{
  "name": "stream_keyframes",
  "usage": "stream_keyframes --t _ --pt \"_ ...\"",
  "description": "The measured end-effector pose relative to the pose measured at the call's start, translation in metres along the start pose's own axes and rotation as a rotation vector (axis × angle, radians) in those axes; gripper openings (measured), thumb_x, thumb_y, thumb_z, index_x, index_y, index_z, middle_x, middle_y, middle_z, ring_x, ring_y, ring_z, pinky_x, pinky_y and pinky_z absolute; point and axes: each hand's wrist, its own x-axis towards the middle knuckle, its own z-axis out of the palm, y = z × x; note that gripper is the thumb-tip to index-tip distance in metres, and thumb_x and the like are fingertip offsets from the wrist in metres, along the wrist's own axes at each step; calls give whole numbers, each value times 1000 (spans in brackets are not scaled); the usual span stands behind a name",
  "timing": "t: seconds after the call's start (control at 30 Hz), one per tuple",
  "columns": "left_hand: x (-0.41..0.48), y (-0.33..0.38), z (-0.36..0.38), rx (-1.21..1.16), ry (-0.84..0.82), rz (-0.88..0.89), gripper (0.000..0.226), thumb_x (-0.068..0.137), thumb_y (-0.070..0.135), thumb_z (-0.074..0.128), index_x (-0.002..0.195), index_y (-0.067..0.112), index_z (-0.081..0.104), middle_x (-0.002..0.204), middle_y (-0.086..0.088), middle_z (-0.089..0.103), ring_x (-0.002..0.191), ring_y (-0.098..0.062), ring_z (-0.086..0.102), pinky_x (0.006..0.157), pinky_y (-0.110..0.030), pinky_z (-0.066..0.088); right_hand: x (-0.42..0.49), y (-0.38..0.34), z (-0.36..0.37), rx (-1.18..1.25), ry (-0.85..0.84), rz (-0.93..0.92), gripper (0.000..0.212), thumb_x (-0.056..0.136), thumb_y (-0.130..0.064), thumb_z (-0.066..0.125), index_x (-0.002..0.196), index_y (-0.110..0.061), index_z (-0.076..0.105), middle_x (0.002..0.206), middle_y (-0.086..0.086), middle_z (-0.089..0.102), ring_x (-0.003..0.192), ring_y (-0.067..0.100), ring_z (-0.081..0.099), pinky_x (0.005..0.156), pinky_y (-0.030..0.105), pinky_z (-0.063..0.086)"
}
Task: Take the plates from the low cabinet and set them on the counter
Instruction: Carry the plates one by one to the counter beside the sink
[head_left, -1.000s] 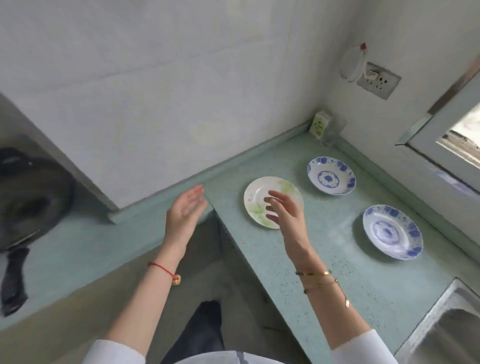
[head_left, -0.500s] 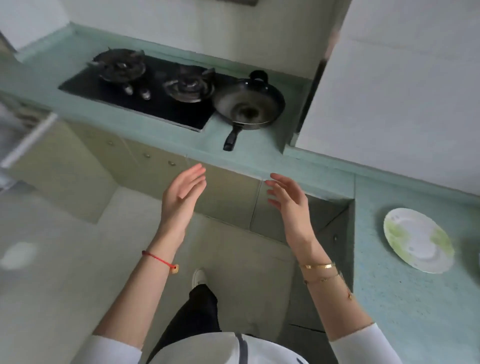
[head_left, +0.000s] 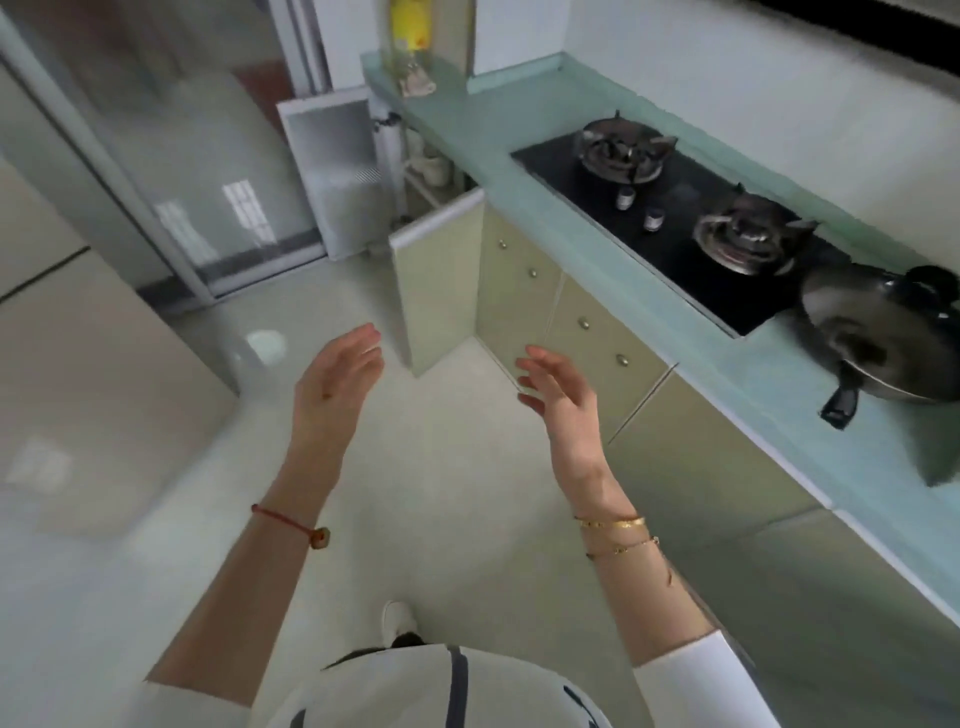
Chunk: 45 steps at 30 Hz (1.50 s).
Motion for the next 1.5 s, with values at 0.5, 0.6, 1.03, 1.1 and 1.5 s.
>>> stream_keyframes --t 0.5,0.6,1.03,1.1,1.5 --pt "191 -4 -165 13 167 -19 35 95 10 62 130 16 63 131 -2 67 121 -15 64 100 -23 47 139 6 246 -34 -221 26 27 97 -8 50 119 -6 64 109 5 67 98 18 60 88 33 52" --pt "245 -4 -176 26 180 -10 34 96 9 61 129 18 63 130 -2 68 121 -15 64 104 -27 47 186 6 285 -29 -253 25 25 97 -8 51 118 -6 65 105 1 68 97 17 61 90 34 52" --pt "517 18 -195 39 209 -25 35 95 6 62 129 15 62 128 -5 68 120 -17 65 106 -31 49 428 -40 439 -73 -249 28 24 96 -4 51 114 -8 67 97 -4 68 94 15 62 86 31 53" --pt "552 14 -198 37 193 -30 36 95 5 62 130 13 61 127 -5 68 119 -18 65 104 -30 49 454 -41 456 -92 -253 24 24 96 -6 52 112 -13 68 100 -4 69 94 13 64 84 28 54" --pt "813 -29 -206 91 -165 -141 32 92 8 67 118 25 68 122 1 71 113 -10 66 102 -26 49 608 -15 549 -103 53 99 25 96 -6 52 118 -9 65 111 8 69 99 20 63 89 34 53"
